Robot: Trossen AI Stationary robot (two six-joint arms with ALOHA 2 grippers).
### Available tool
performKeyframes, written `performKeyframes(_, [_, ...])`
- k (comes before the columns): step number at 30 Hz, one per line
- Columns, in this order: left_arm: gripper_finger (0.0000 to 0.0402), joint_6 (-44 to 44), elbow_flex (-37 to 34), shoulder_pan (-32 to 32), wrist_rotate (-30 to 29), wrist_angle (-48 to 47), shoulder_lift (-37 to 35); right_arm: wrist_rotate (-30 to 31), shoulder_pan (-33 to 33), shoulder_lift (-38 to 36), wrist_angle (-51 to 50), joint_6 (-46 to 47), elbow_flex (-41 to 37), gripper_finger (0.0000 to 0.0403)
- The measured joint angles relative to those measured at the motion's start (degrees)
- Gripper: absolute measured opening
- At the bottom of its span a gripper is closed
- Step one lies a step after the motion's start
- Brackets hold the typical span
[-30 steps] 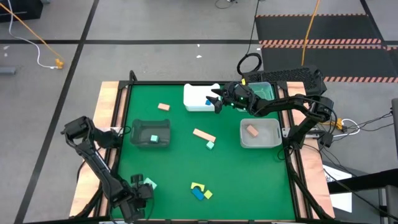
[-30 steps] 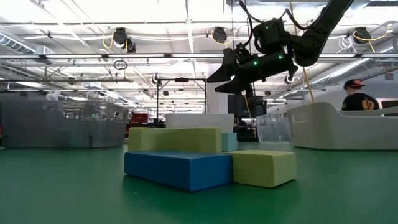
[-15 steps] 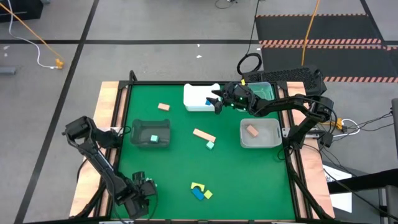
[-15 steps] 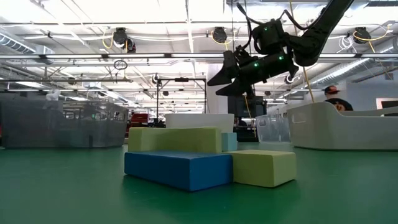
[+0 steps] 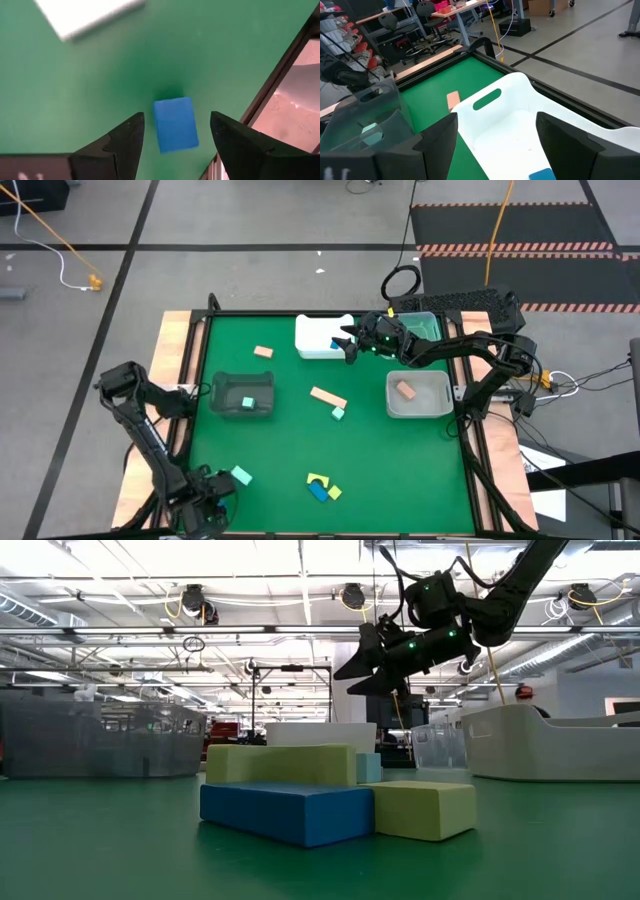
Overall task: Sort & place blocks by color
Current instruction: Put the left blue block into the white bin
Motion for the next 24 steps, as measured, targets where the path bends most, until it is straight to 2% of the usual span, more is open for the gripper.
performKeyframes(4, [0.0228, -2.9, 0.0, -1.7, -0.5, 0.2, 0.0, 0.0, 0.0, 0.0, 0.0, 0.0, 0.0, 0.0258])
performKeyframes(16, [0.0227, -2.7, 0.0, -4.4, -0.9, 0.8, 0.2, 0.0, 0.0, 0.0, 0.0, -1.6, 0.0, 0.0258])
performKeyframes(24, [0.0227, -2.6, 0.1, -4.1, -0.9, 3.0, 3.6, 0.0, 0.0, 0.0, 0.0, -1.6, 0.0, 0.0258])
